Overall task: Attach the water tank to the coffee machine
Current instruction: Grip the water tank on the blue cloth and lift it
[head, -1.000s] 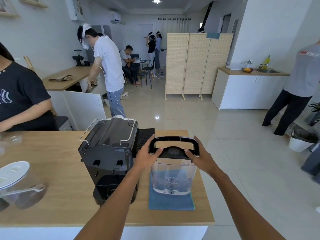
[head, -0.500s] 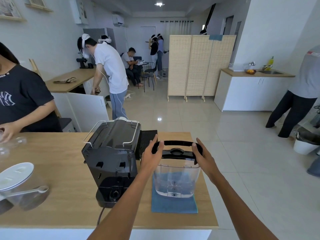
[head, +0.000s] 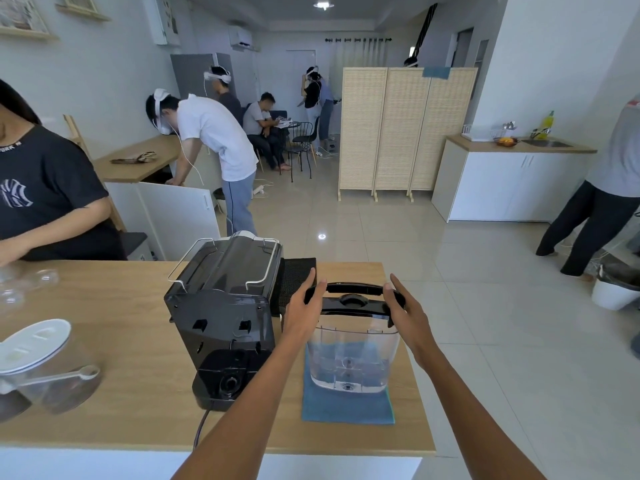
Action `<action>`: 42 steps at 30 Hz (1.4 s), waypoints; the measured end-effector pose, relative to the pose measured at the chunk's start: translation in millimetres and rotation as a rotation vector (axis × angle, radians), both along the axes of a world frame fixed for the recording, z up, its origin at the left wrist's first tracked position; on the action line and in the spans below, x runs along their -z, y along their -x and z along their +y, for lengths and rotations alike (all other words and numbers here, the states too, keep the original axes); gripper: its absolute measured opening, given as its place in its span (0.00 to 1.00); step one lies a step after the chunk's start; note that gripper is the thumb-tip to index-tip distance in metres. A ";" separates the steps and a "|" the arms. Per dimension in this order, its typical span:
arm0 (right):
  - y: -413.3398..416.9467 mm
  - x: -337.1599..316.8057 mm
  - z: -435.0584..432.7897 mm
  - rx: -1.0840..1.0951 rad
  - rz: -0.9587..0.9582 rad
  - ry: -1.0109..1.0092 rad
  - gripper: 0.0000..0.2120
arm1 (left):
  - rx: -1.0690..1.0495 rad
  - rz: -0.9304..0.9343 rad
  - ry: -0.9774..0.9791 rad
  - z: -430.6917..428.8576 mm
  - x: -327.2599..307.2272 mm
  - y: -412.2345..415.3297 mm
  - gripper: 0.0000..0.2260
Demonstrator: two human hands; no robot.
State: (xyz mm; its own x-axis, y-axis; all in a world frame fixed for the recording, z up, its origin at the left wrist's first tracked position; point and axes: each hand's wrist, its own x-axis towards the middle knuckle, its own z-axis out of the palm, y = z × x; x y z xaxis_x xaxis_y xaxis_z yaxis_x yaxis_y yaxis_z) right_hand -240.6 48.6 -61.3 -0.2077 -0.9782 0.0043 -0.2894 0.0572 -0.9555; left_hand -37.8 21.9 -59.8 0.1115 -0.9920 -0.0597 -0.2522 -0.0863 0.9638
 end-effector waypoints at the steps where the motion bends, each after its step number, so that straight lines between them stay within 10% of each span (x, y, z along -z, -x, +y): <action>1: -0.7 -1.2 0.4 -0.003 -0.011 0.004 0.31 | 0.010 0.002 -0.004 -0.6 0.9 -1.0 0.27; 14: 14.4 15.1 20.0 -0.174 0.028 -0.004 0.37 | 0.208 0.006 0.079 25.3 5.5 -16.1 0.28; 42: 32.8 58.0 33.3 -0.328 0.272 0.152 0.48 | 0.339 -0.592 0.195 40.8 43.8 -33.6 0.51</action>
State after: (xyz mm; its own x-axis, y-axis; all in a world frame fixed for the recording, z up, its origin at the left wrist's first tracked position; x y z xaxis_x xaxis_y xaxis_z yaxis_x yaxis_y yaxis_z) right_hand -273.3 82.0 -119.3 0.1423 -0.9760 0.1647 -0.5107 -0.2149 -0.8325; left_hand -4.2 62.8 -103.6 -0.2463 -0.9642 0.0980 -0.7212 0.2499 0.6461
